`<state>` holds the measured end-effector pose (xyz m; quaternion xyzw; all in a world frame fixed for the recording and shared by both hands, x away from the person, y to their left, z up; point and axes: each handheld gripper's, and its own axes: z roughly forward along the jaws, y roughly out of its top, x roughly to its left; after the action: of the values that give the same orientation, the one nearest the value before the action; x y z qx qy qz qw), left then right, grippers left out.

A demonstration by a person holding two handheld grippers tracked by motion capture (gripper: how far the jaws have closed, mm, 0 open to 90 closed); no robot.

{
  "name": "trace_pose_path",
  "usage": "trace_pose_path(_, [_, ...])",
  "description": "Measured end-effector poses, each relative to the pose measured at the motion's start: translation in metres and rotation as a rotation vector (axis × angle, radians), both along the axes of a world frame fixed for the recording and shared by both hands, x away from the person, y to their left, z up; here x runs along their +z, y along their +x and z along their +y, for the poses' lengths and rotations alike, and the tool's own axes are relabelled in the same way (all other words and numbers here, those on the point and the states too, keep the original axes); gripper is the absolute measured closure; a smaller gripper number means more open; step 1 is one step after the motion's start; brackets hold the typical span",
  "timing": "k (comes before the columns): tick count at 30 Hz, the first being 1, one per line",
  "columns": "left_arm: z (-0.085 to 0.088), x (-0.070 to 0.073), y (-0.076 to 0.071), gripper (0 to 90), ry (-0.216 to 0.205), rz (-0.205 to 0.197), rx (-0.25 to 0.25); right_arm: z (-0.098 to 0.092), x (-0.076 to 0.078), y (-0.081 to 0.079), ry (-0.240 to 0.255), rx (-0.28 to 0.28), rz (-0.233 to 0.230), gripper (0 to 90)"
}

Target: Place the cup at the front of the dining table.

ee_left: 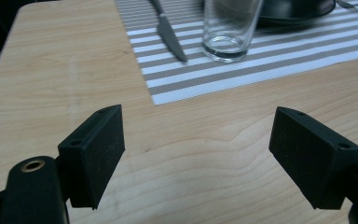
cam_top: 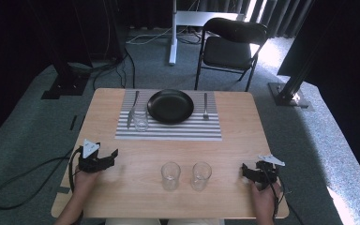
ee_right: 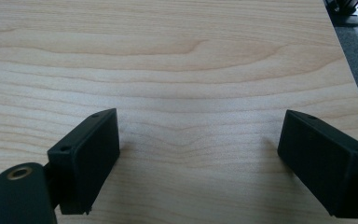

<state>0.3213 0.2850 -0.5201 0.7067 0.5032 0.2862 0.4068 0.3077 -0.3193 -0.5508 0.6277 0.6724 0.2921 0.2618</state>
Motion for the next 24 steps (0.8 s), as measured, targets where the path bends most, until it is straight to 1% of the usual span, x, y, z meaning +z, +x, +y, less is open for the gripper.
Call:
trace_pose_path(1, [0.002, 0.000, -0.002, 18.7, -0.009, -0.002, 0.008, 0.000, 0.000, 0.000, 0.000, 0.000, 0.000, 12.1])
trace_pose_path(2, [0.004, -0.001, -0.004, 18.7, -0.009, -0.003, 0.014, 0.000, 0.000, 0.000, 0.000, 0.000, 0.000, 12.1])
trace_pose_path(4, [0.008, -0.002, -0.008, 18.7, 0.000, -0.002, 0.027, 0.000, 0.000, 0.000, 0.000, 0.000, 0.000, 12.1])
trace_pose_path(6, [0.013, -0.003, -0.012, 18.7, -0.017, -0.009, 0.037, 0.000, 0.000, 0.000, 0.000, 0.000, 0.000, 12.1])
trace_pose_path(9, [0.019, -0.004, -0.018, 18.7, -0.018, -0.017, 0.058, 0.000, 0.000, 0.000, 0.000, 0.000, 0.001, 12.1])
trace_pose_path(14, [0.031, -0.003, -0.024, 18.7, -0.036, -0.005, 0.088, 0.000, 0.000, 0.000, 0.001, 0.000, 0.000, 12.1])
trace_pose_path(16, [0.036, -0.003, -0.028, 18.8, -0.036, -0.013, 0.089, 0.000, 0.000, 0.000, 0.001, -0.001, 0.000, 12.1])
trace_pose_path(19, [0.042, -0.004, -0.032, 18.7, -0.044, -0.001, 0.109, 0.000, 0.000, 0.000, 0.001, 0.000, 0.000, 12.1])
trace_pose_path(24, [0.050, -0.007, -0.038, 18.7, -0.031, 0.034, 0.137, 0.000, 0.000, 0.000, 0.002, -0.001, 0.000, 12.1])
